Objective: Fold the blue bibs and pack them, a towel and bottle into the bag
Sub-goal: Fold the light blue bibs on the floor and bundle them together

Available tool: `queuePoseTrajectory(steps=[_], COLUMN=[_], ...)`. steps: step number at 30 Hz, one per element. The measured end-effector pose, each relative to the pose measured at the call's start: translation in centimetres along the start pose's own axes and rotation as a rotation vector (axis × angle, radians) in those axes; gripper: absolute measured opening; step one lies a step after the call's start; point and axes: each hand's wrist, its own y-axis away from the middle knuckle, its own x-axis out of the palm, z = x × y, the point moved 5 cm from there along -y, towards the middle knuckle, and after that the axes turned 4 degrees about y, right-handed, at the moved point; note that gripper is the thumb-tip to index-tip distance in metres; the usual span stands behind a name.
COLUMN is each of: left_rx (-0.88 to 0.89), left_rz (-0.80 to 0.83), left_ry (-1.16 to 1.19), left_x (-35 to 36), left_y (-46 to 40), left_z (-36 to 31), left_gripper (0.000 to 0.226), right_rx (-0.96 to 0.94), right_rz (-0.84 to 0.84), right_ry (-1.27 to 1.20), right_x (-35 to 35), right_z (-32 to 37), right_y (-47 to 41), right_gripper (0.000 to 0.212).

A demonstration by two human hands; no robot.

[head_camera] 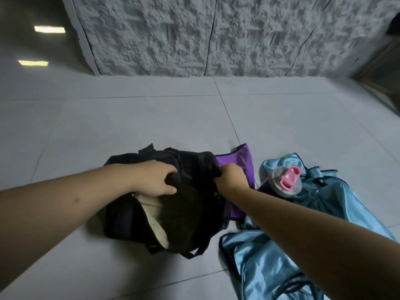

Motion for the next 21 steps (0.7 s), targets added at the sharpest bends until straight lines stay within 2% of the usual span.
queuePoseTrajectory(steps=[4,9,13,16,21], left_rx=[0.011,0.034,0.061,0.077,0.247], left_rz=[-0.084,-0.247,-0.361,-0.337,-0.578], left_ry=[-0.125,-0.135,-0.107,-0.049,0.030], left_x=[-1.9,-5.2,-6.5,-5.0,-3.5], left_y=[-2.0,-3.0,-3.8,-4.0,-2.5], left_z=[0.5,-0.7,-0.5,-1.4,-5.3], left_gripper=[0.091,0.098,0.098,0.087,0.038], right_rx=[-0.009,0.003,0.006,-0.011,-0.118], right_rz=[-0.093,-0.177,-0.193,-0.113,-0.027], right_ry=[-0.135,-0.215,-0.301,-0.399,-0.407], right_x=[-2.3,-4.9,-5.8,-6.3,-10.3], right_z=[0.1,-0.9,-1.3,-1.9,-2.7], right_y=[-2.3,-4.6,-5.5,-5.0,-1.7], right_gripper=[0.018,0.011,0.022,0.033,0.037])
